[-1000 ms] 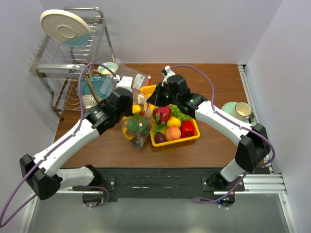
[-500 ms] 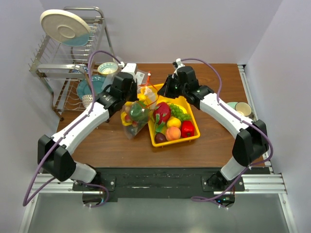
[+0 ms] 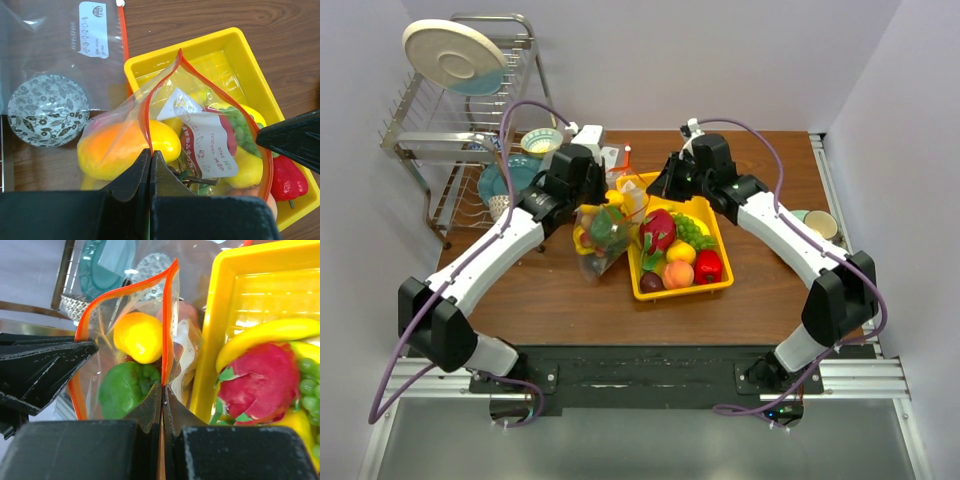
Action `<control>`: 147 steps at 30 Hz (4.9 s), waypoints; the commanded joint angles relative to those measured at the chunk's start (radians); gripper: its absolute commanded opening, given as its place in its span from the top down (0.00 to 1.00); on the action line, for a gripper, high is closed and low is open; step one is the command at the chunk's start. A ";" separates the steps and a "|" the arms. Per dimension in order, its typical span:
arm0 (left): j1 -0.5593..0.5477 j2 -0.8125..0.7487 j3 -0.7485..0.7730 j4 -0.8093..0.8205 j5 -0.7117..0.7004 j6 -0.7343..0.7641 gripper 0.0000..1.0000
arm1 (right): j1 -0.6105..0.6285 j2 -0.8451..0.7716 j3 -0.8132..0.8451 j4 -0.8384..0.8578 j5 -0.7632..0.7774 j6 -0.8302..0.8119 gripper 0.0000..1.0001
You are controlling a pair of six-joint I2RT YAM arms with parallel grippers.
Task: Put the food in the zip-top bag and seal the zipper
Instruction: Adjust the zipper food storage bag at the center of the board, then zip the zipper food storage bag at the center of the board.
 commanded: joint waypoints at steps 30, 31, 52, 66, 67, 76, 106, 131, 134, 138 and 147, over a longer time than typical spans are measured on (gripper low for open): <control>0.013 -0.756 -0.752 0.526 0.530 0.249 0.14 | 0.076 0.096 0.085 0.162 -0.105 0.102 1.00; 0.012 -0.775 -0.796 0.546 0.531 0.254 0.15 | 0.075 0.100 0.085 0.170 -0.108 0.106 1.00; -0.016 -0.710 -0.863 0.661 0.442 0.332 0.48 | 0.075 0.115 0.092 0.188 -0.151 0.130 1.00; -0.018 -0.720 -0.815 0.614 0.379 0.297 1.00 | 0.075 0.097 0.079 0.164 -0.162 0.112 0.58; -0.016 -0.725 -0.814 0.601 0.379 0.297 1.00 | 0.075 0.092 0.076 0.158 -0.164 0.103 0.46; -0.016 -0.766 -0.792 0.496 0.368 0.322 1.00 | 0.099 0.041 0.180 -0.162 -0.187 -0.229 0.36; -0.016 -0.770 -0.818 0.519 0.336 0.345 1.00 | 0.417 -0.163 -0.053 -0.141 0.346 0.644 0.43; -0.016 -0.751 -0.811 0.520 0.294 0.357 1.00 | 0.447 0.038 0.160 -0.232 0.375 0.713 0.56; -0.016 -0.750 -0.811 0.522 0.297 0.357 1.00 | 0.447 0.040 0.158 -0.223 0.369 0.712 0.63; -0.016 -0.748 -0.811 0.520 0.299 0.357 1.00 | 0.447 0.037 0.148 -0.207 0.364 0.713 0.75; -0.018 -0.762 -0.807 0.505 0.299 0.357 1.00 | 0.444 0.018 0.118 -0.215 0.385 0.713 0.97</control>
